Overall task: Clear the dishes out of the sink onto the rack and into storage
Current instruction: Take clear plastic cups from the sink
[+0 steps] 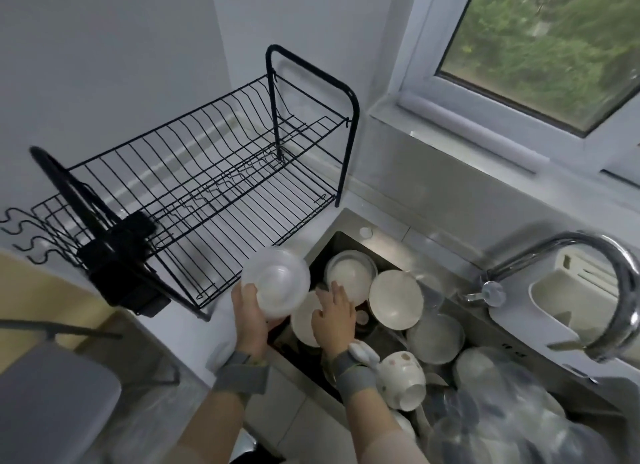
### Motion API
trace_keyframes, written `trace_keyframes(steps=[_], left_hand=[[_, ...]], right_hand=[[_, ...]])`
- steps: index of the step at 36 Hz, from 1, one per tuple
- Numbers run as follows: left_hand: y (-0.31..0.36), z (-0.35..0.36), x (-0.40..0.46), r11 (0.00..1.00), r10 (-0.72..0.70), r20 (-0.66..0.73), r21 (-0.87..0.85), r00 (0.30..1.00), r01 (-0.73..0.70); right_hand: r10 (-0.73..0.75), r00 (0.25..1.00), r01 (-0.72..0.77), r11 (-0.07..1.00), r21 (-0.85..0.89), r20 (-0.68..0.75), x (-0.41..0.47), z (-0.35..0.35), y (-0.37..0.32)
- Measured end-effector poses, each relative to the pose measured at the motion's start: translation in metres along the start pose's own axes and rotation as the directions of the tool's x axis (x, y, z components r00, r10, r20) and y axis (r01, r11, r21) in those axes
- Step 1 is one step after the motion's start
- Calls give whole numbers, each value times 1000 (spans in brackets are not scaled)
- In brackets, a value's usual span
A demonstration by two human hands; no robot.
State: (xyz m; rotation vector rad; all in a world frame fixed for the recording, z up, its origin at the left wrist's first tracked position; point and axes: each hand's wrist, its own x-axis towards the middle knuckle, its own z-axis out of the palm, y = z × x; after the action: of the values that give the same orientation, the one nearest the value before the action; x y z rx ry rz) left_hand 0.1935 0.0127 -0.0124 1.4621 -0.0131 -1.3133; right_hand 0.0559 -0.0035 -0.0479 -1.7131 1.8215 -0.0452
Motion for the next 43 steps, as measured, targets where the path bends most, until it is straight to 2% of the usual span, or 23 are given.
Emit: trace_keyframes(steps=[2, 5, 8, 10, 21, 24, 28, 30, 34, 36, 39, 43], left_hand=[[0, -4, 0, 1000, 20, -13, 19, 1000, -19], [-1, -7, -1, 998, 52, -5, 48, 999, -52], [-2, -8, -1, 995, 56, 7, 83, 998, -57], [-4, -9, 0, 994, 61, 4, 93, 998, -61], [-9, 11, -1, 986, 29, 37, 162, 999, -35], [-10, 17, -2, 978, 50, 81, 199, 996, -65], [-15, 25, -3, 959, 52, 74, 276, 996, -71], [-18, 27, -4, 941, 56, 67, 331, 996, -75], [-26, 30, -5, 903, 92, 78, 414, 993, -116], [-29, 32, -5, 896, 110, 88, 423, 990, -137], [-32, 35, -5, 897, 125, 98, 413, 987, -155], [-30, 36, -5, 895, 142, 88, 414, 986, -166]], right_hand=[[22, 999, -22, 1000, 2, -25, 4, 1, -2], [36, 976, -19, 997, 81, -216, 6, -4, -3], [-8, 898, 87, 983, 160, -440, 2, -9, -6], [3, 853, 135, 965, 227, -522, -1, -11, -7], [71, 828, 116, 949, 293, -556, -10, -37, 1], [67, 793, 168, 932, 322, -605, -12, -41, 5], [167, 717, 213, 872, 441, -677, -21, -50, 3], [146, 676, 245, 880, 407, -722, -24, -55, -1], [-34, 587, 321, 927, 194, -809, -29, -66, -10], [-122, 623, 375, 914, 157, -773, -32, -69, -16], [-243, 736, 435, 885, 166, -631, -35, -70, -23], [-267, 901, 359, 901, 243, -341, -34, -68, -28]])
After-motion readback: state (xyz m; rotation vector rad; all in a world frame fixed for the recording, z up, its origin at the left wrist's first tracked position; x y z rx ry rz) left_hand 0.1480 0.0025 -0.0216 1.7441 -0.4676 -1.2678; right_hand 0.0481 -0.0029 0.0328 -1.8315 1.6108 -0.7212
